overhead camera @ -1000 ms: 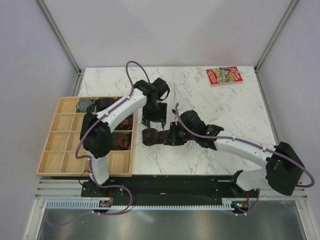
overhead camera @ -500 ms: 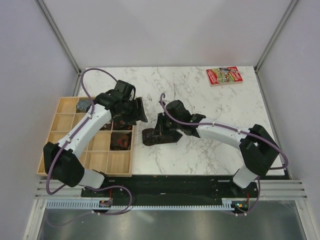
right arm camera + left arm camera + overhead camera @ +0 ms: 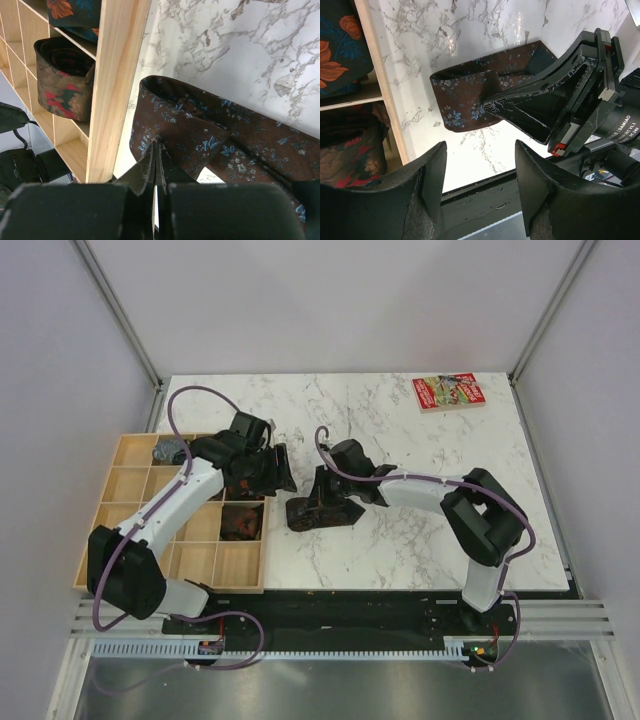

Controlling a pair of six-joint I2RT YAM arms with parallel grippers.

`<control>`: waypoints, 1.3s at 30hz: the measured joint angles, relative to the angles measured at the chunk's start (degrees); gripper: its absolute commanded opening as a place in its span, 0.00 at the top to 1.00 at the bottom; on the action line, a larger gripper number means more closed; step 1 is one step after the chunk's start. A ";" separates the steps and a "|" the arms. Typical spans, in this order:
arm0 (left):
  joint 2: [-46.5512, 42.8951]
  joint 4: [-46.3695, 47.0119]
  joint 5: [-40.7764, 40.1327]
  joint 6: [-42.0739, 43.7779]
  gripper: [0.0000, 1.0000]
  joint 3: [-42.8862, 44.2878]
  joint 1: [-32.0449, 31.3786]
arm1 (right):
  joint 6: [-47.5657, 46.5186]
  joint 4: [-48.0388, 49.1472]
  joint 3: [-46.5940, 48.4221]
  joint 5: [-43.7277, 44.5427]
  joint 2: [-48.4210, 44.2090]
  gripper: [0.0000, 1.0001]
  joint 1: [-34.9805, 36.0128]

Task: Roll the ties
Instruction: Roll the tie at the center of the board.

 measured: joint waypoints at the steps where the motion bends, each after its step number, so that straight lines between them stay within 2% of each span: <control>1: 0.00 0.39 0.11 0.02 0.38 -0.42 0.00 | 0.02 0.79 -0.63 -0.13 0.00 0.98 -0.13; 17: 4.94 8.79 1.27 0.02 0.38 -10.21 0.00 | 2.01 14.67 -11.08 -4.17 0.31 1.00 -2.60; 27: 9.38 15.80 3.72 0.02 0.36 -13.75 0.02 | 2.40 17.97 -13.27 -5.84 0.35 1.00 -3.93; 39: 14.01 24.04 10.01 -1.53 0.45 -15.67 0.85 | 2.38 18.86 -14.80 -6.49 0.42 1.00 -5.25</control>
